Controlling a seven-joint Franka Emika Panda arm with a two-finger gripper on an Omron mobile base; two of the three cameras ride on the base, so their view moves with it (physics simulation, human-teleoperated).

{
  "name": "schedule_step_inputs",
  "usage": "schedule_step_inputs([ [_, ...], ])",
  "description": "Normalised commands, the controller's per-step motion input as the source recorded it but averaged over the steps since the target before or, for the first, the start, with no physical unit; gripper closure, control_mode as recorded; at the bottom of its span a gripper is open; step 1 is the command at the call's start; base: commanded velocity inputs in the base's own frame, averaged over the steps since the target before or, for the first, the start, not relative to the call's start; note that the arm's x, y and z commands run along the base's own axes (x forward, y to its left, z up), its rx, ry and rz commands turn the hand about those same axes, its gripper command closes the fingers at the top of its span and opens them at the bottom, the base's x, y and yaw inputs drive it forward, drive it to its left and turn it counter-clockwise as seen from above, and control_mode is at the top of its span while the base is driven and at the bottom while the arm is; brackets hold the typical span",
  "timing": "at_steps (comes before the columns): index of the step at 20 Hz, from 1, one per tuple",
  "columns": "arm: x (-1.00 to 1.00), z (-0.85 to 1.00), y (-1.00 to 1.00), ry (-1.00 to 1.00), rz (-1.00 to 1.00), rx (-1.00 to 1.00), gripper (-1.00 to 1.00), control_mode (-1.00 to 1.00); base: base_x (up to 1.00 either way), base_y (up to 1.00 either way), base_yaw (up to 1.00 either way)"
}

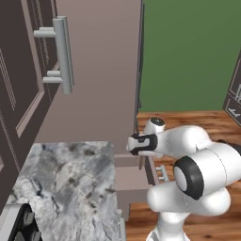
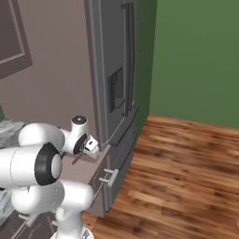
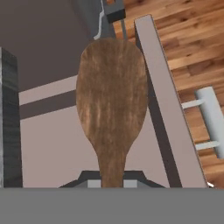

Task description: Organize the utensils by type. Pick up the wooden spoons from the counter and place them in the open cabinet. Then pick up the metallic utensils from the counter and place them in the open drawer.

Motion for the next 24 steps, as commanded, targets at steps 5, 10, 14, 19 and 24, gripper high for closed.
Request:
schedule_step_inputs([
  [5, 0.15, -0.37, 0.0, 0.0, 0.0, 0.0, 1.0, -1.0, 0.0, 0.0, 0.0],
  [10, 0.19, -0.36, 0.0, 0.0, 0.0, 0.0, 1.0, -1.0, 0.0, 0.0, 0.0],
  [14, 0.16, -0.38, 0.0, 0.0, 0.0, 0.0, 1.0, -1.0, 0.0, 0.0, 0.0],
  [19, 0.15, -0.39, 0.0, 0.0, 0.0, 0.0, 1.0, -1.0, 0.0, 0.0, 0.0],
  [24, 0.1, -0.39, 0.0, 0.0, 0.0, 0.0, 1.0, -1.0, 0.0, 0.0, 0.0],
])
